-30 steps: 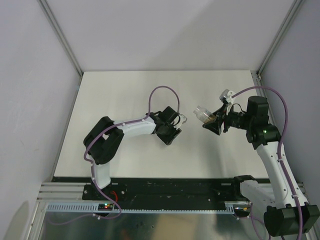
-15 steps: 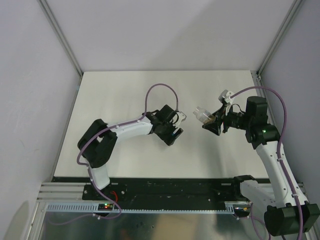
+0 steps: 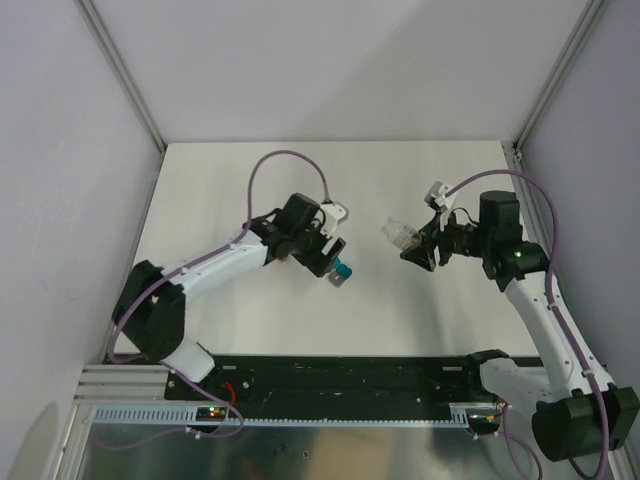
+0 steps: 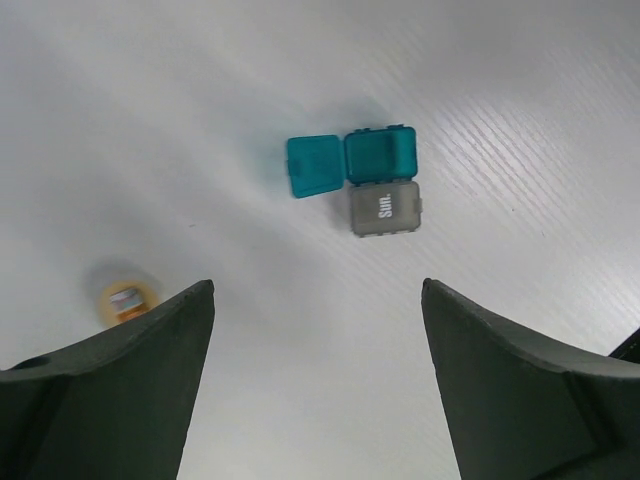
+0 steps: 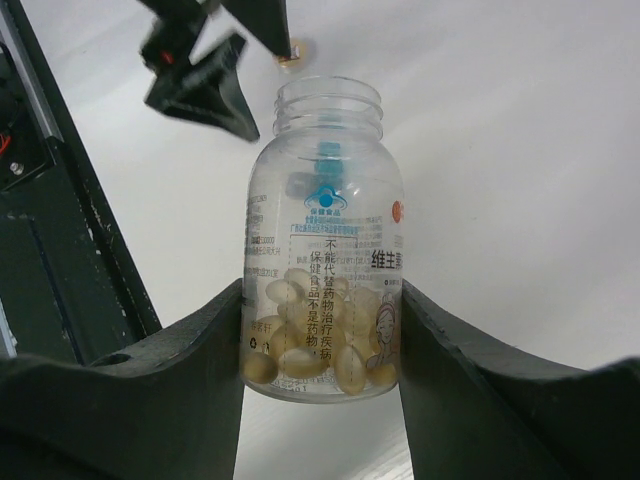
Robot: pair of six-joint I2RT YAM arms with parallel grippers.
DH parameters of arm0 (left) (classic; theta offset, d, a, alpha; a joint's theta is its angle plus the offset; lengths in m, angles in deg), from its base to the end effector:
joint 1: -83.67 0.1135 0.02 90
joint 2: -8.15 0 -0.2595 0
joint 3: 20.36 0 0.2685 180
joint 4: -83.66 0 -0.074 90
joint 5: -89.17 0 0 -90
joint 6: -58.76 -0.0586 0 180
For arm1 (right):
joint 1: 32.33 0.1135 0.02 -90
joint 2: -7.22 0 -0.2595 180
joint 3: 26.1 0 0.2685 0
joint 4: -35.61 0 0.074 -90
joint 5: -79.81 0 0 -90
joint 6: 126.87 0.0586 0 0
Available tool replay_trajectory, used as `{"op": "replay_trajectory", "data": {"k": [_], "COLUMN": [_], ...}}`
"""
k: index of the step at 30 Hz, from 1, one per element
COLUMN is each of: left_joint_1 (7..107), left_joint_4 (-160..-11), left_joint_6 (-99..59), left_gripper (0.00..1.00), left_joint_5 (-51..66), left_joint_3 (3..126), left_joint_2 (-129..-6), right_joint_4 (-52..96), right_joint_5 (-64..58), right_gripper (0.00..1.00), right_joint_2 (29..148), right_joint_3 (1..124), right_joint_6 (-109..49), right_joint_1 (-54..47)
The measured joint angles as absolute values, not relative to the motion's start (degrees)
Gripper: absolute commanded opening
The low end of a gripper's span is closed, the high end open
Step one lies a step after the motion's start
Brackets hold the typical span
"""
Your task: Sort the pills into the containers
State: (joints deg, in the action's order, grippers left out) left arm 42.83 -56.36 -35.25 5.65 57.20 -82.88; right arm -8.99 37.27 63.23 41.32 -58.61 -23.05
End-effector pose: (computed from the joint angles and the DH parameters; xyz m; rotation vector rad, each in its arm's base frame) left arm 0.2715 -0.2434 0.2042 1.0136 2.3315 -0.4017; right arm 0.2232 0.0802 0.3196 -0.9791 1.7749 0.7461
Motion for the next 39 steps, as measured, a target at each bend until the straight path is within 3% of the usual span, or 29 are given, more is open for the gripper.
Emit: {"op": "replay_trajectory", "data": {"k": [14, 21, 39], "left_joint_1": [52.2, 56.6, 56.8], "left_joint_4": [-55.8, -53.8, -52.0], "left_joint_6": [-39.5, -40.4, -40.3], "left_gripper": [0.93, 0.93, 0.93], "left_joint_5": [10.6, 11.6, 11.7], "left_joint_3": [52.8, 52.3, 52.3], "left_joint_2": [-66.7, -63.4, -61.0], "right_joint_4": [-6.9, -4.7, -1.1], "right_joint_5": [30.9, 27.9, 22.9], "right_gripper": [0.00, 0.00, 0.00], "right_joint_2": [72.1, 78.3, 88.6], "right_joint_3": [39.9, 39.4, 39.4], "right_joint_6": [-61.2, -62.2, -63.3], "right_joint_1": [-13.6, -10.1, -5.3]}}
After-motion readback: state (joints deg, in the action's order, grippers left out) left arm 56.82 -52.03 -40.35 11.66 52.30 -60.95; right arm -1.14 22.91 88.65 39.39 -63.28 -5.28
